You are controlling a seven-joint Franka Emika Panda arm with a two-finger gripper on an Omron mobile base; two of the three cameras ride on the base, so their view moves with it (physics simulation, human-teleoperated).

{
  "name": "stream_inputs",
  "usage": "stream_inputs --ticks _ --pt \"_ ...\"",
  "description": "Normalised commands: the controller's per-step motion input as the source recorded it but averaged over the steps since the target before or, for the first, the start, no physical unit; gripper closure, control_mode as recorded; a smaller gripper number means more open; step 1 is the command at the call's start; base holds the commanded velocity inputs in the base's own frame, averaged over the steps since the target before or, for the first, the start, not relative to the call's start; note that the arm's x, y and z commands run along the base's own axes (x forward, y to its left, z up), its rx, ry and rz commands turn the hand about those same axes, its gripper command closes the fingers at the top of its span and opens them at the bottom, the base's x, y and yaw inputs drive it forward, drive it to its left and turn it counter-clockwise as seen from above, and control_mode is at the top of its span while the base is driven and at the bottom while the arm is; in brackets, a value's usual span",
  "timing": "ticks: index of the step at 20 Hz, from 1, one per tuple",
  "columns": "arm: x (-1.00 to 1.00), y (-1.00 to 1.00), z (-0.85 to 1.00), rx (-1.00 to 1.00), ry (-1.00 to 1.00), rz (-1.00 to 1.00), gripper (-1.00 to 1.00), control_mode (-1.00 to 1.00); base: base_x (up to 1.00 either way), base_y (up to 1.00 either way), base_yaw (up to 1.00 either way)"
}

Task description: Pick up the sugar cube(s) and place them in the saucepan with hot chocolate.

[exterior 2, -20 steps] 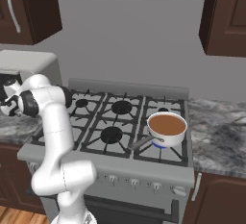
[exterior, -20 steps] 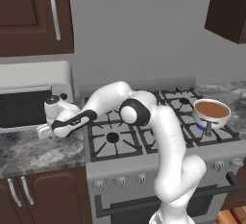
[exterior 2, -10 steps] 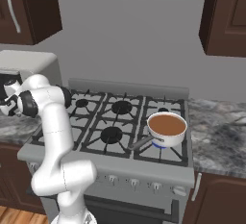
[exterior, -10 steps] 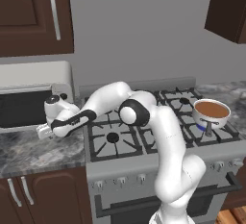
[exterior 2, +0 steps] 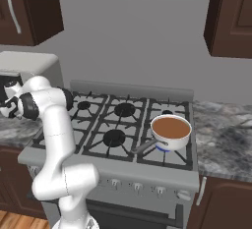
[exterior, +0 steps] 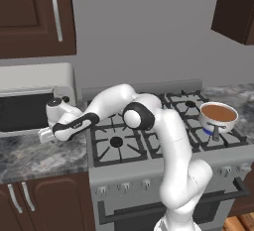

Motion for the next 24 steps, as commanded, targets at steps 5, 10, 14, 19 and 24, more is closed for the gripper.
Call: stream_inputs --ticks 5,10,14,19,24 --pt "-0.19 -0.27 0.0 0.0 0.0 0.0 -1.0 -1.0 0.0 0.0 0.0" --pt "-0.13 -0.36 0.0 0.0 0.0 0.0 -1.0 -1.0 0.0 0.0 0.0" --pt "-0.01 -0.08 0.0 0.0 0.0 0.0 -1.0 -1.0 0.0 0.0 0.0" --pt "0.0 -0.06 0.0 0.0 0.0 0.0 1.0 -1.0 0.0 0.0 0.0" --pt "-0.04 -0.19 -0.05 0.0 0.0 0.0 1.0 -1.0 0.0 0.0 0.0"
